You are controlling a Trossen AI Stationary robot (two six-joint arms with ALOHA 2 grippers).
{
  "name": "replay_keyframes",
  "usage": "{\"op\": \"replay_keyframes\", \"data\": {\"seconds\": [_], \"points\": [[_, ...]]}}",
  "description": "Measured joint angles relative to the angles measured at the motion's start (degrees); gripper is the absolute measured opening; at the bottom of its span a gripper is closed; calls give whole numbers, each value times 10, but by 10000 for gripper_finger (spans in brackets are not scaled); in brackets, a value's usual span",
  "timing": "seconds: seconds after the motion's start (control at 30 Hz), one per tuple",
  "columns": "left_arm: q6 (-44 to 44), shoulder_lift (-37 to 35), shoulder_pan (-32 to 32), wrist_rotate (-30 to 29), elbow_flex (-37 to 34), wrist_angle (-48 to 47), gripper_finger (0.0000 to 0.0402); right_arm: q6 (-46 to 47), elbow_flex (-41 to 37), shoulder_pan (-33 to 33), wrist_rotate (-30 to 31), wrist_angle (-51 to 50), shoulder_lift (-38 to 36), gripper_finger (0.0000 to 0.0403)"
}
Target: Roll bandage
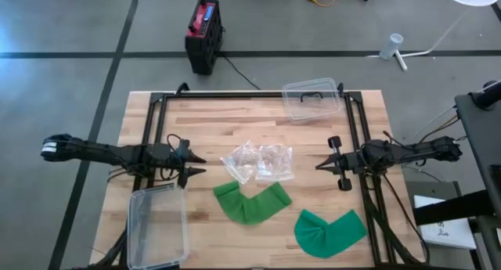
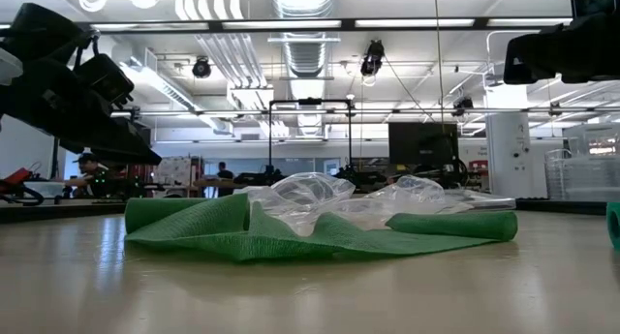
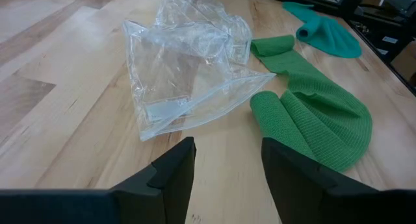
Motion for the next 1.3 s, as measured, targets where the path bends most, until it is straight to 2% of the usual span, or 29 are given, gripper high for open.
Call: {"op": "replay_keyframes", "data": {"seconds": [0.33,0.47,0.57,0.63,0.73,0.8,0.93,1.17,1.3], "points": [[7,0,0,0,0,0,171,0,0,0,0,0,0,7],[206,0,1,-12,0,4,171,0,0,0,0,0,0,7],[319,0,1,-15,0,17,171,0,0,0,0,0,0,7],[354,0,1,-15,0,22,171,0,0,0,0,0,0,7],[360,0,1,-31,0,43,171,0,0,0,0,0,0,7],[353,0,1,-50,0,90,171,-2,0,0,0,2,0,7],[297,0,2,-50,0,262,171,13,0,0,0,9,0,7],[185,0,2,-50,0,565,171,175,0,0,0,21,0,7],[155,1,2,-50,0,680,171,281,0,0,0,62,0,7]]}}
